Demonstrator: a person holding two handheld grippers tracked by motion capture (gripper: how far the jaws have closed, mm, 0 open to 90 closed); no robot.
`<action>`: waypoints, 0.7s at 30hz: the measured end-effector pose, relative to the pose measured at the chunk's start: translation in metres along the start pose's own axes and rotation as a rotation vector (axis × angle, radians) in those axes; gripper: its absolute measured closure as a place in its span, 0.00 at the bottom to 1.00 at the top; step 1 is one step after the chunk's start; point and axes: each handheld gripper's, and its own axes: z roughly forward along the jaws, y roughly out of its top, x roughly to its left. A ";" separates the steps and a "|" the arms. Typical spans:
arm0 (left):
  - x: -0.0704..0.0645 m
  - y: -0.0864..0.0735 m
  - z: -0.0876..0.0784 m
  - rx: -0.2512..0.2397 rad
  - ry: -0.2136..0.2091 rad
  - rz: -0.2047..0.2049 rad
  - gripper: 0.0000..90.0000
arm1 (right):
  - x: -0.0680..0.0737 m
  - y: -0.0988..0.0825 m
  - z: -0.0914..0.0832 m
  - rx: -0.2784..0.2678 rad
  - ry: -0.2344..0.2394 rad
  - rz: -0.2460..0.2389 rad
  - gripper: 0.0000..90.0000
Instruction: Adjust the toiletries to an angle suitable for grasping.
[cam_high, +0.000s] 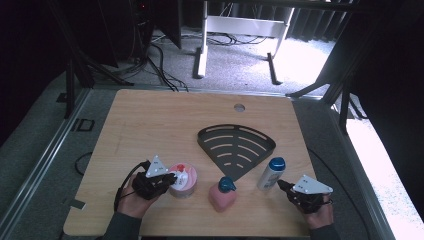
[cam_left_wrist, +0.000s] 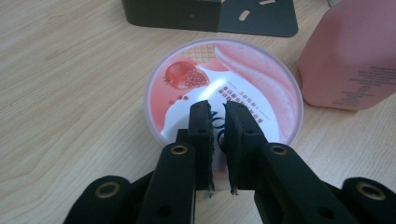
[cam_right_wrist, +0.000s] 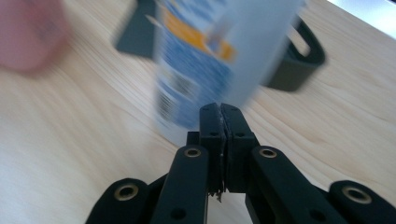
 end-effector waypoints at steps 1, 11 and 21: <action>0.000 0.000 0.000 0.000 0.000 0.000 0.90 | 0.000 0.000 0.000 0.000 0.000 0.000 0.98; -0.005 0.005 0.002 0.000 -0.007 -0.002 0.89 | -0.046 -0.023 -0.005 0.067 -0.115 -0.033 0.98; -0.006 0.004 0.002 0.005 -0.019 -0.006 0.88 | -0.055 -0.013 -0.032 0.039 -0.176 -0.042 0.94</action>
